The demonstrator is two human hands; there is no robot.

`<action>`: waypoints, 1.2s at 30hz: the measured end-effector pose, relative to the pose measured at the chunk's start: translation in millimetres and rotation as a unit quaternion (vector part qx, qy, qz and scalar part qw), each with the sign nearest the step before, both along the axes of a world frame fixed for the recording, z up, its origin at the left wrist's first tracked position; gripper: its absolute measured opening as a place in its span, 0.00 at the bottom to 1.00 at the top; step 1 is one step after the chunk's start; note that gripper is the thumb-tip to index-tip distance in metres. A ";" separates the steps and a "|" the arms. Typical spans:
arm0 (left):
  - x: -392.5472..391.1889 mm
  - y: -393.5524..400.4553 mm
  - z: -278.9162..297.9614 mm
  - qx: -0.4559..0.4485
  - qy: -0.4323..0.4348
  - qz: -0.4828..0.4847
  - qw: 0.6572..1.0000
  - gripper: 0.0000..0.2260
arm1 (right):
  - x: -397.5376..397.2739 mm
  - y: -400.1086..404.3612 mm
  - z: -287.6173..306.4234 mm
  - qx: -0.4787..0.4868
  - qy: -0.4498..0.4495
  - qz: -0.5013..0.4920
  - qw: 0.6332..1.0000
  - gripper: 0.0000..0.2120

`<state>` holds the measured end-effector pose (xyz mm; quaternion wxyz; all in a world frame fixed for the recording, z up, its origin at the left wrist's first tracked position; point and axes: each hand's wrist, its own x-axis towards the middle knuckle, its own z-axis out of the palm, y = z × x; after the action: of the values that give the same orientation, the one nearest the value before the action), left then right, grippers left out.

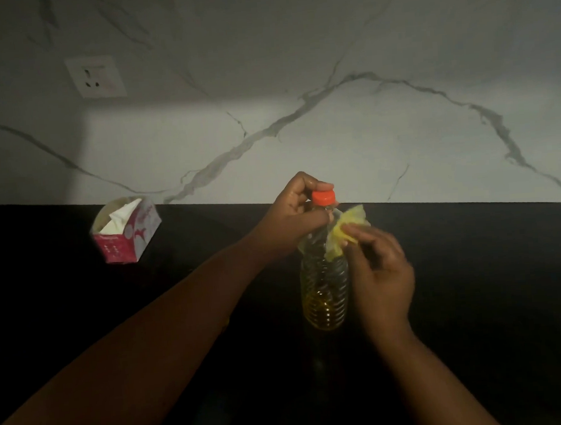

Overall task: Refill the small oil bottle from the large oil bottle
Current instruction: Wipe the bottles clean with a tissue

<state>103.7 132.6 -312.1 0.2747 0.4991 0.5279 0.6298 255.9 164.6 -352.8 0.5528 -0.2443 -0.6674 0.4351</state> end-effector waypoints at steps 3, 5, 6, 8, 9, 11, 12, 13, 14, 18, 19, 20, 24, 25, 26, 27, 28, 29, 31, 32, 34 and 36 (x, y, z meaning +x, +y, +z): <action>6.8 4.6 -1.9 0.015 -0.009 0.005 1.000 0.14 | 12.2 -18.6 -65.1 -0.060 -0.122 0.003 0.991 0.20; 11.5 5.9 -2.8 0.019 -0.009 0.017 1.000 0.16 | 18.4 -31.2 -100.2 -0.104 -0.286 0.064 0.950 0.18; 12.7 6.5 -2.5 0.023 -0.008 0.030 0.999 0.16 | 20.2 -33.0 -108.8 -0.125 -0.327 0.089 0.932 0.17; 12.0 9.3 -1.6 0.037 -0.008 0.055 0.998 0.13 | 18.6 -26.8 -101.7 -0.190 -0.304 0.079 0.930 0.13; 11.3 10.9 -0.8 0.042 -0.015 0.064 0.997 0.11 | 18.0 -21.5 -90.6 -0.215 -0.265 0.055 0.938 0.11; 10.4 12.8 1.8 0.049 -0.048 0.072 0.995 0.09 | 19.6 -8.8 -59.1 -0.228 -0.153 0.009 0.962 0.10; 10.4 13.4 3.3 0.048 -0.061 0.069 0.995 0.09 | 20.9 -3.1 -39.6 -0.218 -0.098 0.000 0.971 0.09; 10.0 13.7 4.8 0.038 -0.063 0.062 0.995 0.08 | 21.3 1.8 -20.4 -0.199 -0.052 0.005 0.979 0.09; 9.8 13.6 6.3 0.023 -0.059 0.051 0.997 0.08 | 21.1 5.8 -3.0 -0.174 -0.019 0.019 0.984 0.09; 8.3 14.1 11.2 -0.009 -0.082 -0.016 0.996 0.07 | 10.6 10.1 29.7 -0.047 0.001 0.048 0.998 0.10; 8.0 14.7 11.9 -0.009 -0.091 -0.027 0.995 0.07 | 9.4 7.6 27.0 -0.006 -0.009 0.032 0.999 0.10; 7.6 15.0 12.5 -0.009 -0.099 -0.033 0.994 0.07 | 9.8 5.1 18.4 0.030 -0.022 0.009 0.999 0.10; 7.2 15.5 13.0 -0.013 -0.115 -0.040 0.993 0.08 | 22.9 -6.6 -52.1 -0.014 -0.124 -0.008 0.992 0.11; 7.8 16.4 13.3 -0.016 -0.107 -0.042 0.993 0.08 | 25.7 -9.3 -70.9 -0.037 -0.201 0.000 0.979 0.11; 9.0 17.6 13.9 -0.018 -0.099 -0.044 0.994 0.07 | 27.8 -10.6 -87.2 -0.042 -0.296 0.013 0.954 0.11; 10.4 18.5 14.7 -0.019 -0.094 -0.046 0.994 0.07 | 29.0 -10.3 -98.7 -0.044 -0.375 0.032 0.926 0.11; 11.6 19.2 15.7 -0.020 -0.093 -0.048 0.994 0.07 | 29.6 -8.5 -103.5 -0.050 -0.420 0.044 0.905 0.10; 11.6 19.9 16.1 -0.019 -0.095 -0.049 0.994 0.07 | 29.2 -5.2 -102.6 -0.066 -0.435 0.054 0.896 0.10; 8.5 20.5 15.9 -0.021 -0.098 -0.043 0.994 0.07 | 27.8 1.7 -90.9 -0.117 -0.405 0.067 0.904 0.08; 6.2 20.4 15.8 -0.023 -0.100 -0.038 0.994 0.06 | 28.9 4.9 -79.9 -0.145 -0.360 0.059 0.920 0.08; 2.9 20.0 17.2 -0.025 -0.107 -0.032 0.993 0.06 | 32.5 12.3 -50.0 -0.175 -0.246 0.028 0.953 0.08; 5.0 17.7 21.2 -0.040 -0.085 -0.027 0.995 0.04 | 33.7 19.7 -12.5 -0.162 -0.142 0.032 0.976 0.09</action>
<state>108.7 150.4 -290.9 0.3548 0.4467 0.5137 0.6408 289.6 184.3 -365.3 0.3913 -0.3686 -0.6671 0.5157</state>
